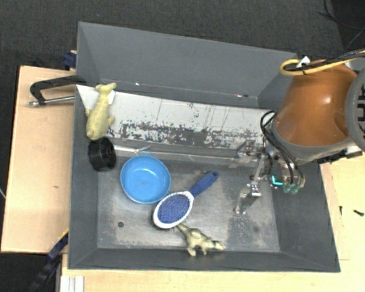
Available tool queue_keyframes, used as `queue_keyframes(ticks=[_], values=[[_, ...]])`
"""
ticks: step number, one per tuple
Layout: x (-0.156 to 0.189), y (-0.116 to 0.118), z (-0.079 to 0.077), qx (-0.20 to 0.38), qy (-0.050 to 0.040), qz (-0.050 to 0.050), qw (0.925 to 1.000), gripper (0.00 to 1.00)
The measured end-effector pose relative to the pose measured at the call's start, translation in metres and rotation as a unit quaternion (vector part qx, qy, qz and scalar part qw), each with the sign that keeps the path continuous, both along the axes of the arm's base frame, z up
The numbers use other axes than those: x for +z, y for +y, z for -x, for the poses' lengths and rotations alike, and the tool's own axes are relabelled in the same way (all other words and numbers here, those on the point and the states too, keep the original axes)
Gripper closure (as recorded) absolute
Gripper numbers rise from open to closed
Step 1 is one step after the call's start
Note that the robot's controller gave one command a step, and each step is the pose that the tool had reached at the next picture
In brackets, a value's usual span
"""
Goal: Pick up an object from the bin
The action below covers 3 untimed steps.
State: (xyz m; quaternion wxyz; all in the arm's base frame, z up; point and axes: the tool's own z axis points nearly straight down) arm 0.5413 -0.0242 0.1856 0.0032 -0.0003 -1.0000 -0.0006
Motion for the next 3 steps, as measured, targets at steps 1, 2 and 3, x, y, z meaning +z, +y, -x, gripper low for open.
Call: queue_keyframes(ticks=[1,2,3], values=[[-0.115,0.067,-0.037,0.064,-0.0067,0.000,0.9980,0.00],[-0.110,0.066,-0.040,0.063,-0.0133,0.000,0.9979,1.00],[0.031,0.071,-0.035,0.089,-0.0104,0.000,0.9959,1.00]])
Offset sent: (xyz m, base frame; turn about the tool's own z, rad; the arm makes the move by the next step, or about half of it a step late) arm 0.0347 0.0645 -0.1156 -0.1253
